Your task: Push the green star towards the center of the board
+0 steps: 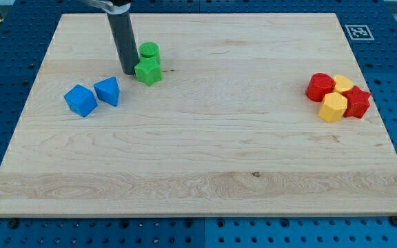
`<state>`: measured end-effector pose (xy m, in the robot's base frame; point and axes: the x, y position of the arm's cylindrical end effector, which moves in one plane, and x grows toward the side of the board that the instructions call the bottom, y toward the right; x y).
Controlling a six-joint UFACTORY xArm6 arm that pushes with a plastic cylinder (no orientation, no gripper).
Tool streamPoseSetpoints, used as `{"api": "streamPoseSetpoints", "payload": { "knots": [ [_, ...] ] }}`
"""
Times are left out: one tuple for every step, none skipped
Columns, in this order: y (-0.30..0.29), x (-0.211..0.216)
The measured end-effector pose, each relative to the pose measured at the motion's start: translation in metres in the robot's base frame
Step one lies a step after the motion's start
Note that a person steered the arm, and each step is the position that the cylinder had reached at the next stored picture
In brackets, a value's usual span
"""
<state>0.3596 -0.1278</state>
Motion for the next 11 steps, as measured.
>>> {"api": "streamPoseSetpoints", "payload": {
  "knots": [
    [0.0, 0.0],
    [0.006, 0.0],
    [0.021, 0.008],
    [0.022, 0.015],
    [0.027, 0.015],
    [0.04, 0.014],
    [0.048, 0.011],
    [0.053, 0.009],
    [0.053, 0.008],
    [0.055, 0.008],
    [0.065, 0.009]
  ]
}}
